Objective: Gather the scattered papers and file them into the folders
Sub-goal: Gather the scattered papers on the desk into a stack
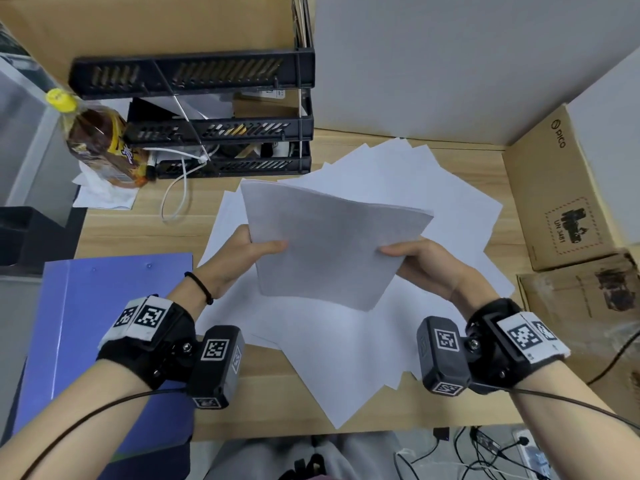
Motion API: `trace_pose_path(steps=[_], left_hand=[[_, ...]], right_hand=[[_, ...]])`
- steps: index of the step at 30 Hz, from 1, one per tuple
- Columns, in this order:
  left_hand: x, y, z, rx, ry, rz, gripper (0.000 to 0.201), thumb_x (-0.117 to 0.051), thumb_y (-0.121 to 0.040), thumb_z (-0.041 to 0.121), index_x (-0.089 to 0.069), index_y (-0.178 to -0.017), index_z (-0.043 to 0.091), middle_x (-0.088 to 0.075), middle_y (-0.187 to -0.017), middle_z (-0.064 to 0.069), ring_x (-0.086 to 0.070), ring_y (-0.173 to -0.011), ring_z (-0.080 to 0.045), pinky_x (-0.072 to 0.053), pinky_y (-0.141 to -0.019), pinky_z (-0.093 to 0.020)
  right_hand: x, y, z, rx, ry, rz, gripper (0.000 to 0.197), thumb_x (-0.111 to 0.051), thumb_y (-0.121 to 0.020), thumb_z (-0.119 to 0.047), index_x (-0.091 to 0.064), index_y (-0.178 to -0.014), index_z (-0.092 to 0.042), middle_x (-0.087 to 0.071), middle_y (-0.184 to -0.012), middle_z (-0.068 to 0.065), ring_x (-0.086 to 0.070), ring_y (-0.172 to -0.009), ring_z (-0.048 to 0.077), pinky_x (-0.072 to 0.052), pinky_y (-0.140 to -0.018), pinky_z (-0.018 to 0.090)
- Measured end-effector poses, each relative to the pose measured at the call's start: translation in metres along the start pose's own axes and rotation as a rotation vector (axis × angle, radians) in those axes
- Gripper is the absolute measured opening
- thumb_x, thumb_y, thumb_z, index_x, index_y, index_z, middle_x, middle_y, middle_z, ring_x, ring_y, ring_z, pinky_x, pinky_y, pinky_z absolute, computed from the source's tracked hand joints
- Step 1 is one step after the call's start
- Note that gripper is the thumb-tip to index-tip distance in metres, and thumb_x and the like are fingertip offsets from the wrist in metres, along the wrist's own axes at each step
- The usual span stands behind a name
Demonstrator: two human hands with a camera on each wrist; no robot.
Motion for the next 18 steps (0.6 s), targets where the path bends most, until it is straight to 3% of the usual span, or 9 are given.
trace_pose_path(steps=[4,8,10,12,15,18], left_hand=[[-0.004,0.000,0.007,0.013,0.020,0.015,0.021,-0.061,-0.090,0.010,-0.066,-0.108,0.021,-0.073,-0.107,0.005,-0.068,-0.102,-0.015,-0.050,-0.086,-0.031],[0.000,-0.006,0.029,-0.025,0.070,-0.008,0.030,-0.066,-0.086,0.015,-0.065,-0.115,0.015,-0.071,-0.116,-0.003,-0.068,-0.105,-0.021,-0.054,-0.088,-0.034],[0.002,-0.010,0.030,-0.011,0.071,-0.005,0.038,-0.067,-0.084,0.018,-0.061,-0.122,0.012,-0.070,-0.117,-0.004,-0.068,-0.105,-0.023,-0.054,-0.087,-0.036],[-0.001,-0.012,0.024,0.028,0.047,-0.017,0.034,-0.064,-0.090,0.020,-0.060,-0.123,0.015,-0.071,-0.115,-0.001,-0.068,-0.104,-0.023,-0.054,-0.086,-0.037],[-0.009,-0.012,0.001,0.165,0.041,-0.076,0.025,-0.049,-0.099,0.034,-0.064,-0.115,0.022,-0.073,-0.108,0.005,-0.069,-0.099,-0.016,-0.053,-0.088,-0.032],[0.003,-0.021,-0.028,0.237,-0.022,0.026,0.027,-0.041,-0.101,0.037,-0.065,-0.107,0.027,-0.070,-0.109,0.005,-0.063,-0.105,-0.018,-0.046,-0.097,-0.036]], right_hand=[[0.002,0.003,0.002,-0.025,-0.076,0.014,0.041,-0.054,-0.078,-0.005,-0.064,-0.117,-0.008,-0.070,-0.119,0.006,-0.065,-0.112,0.023,-0.049,-0.098,0.038],[0.006,0.004,-0.016,0.009,-0.226,0.007,0.035,-0.061,-0.076,-0.011,-0.074,-0.108,-0.006,-0.069,-0.120,0.012,-0.066,-0.111,0.027,-0.053,-0.097,0.039],[0.007,0.001,-0.016,-0.006,-0.277,0.012,0.035,-0.055,-0.085,-0.015,-0.071,-0.114,-0.004,-0.067,-0.124,0.014,-0.064,-0.114,0.028,-0.051,-0.098,0.039],[0.008,-0.005,-0.005,-0.039,-0.268,0.025,0.037,-0.050,-0.093,-0.015,-0.062,-0.126,-0.004,-0.063,-0.130,0.015,-0.062,-0.117,0.029,-0.050,-0.101,0.042],[0.014,-0.016,0.022,-0.091,-0.140,0.101,0.033,-0.052,-0.097,-0.010,-0.058,-0.129,-0.007,-0.068,-0.124,0.010,-0.067,-0.111,0.025,-0.055,-0.094,0.039],[0.034,-0.021,0.045,-0.160,-0.057,0.179,0.024,-0.052,-0.097,-0.009,-0.063,-0.118,-0.009,-0.075,-0.107,0.006,-0.072,-0.094,0.021,-0.059,-0.079,0.032]])
Point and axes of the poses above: each hand's wrist, its own y-axis away from the middle knuckle, its own x-axis out of the back of the hand, z = x × y, the point moved 4 cm from there along -y, towards the middle knuckle
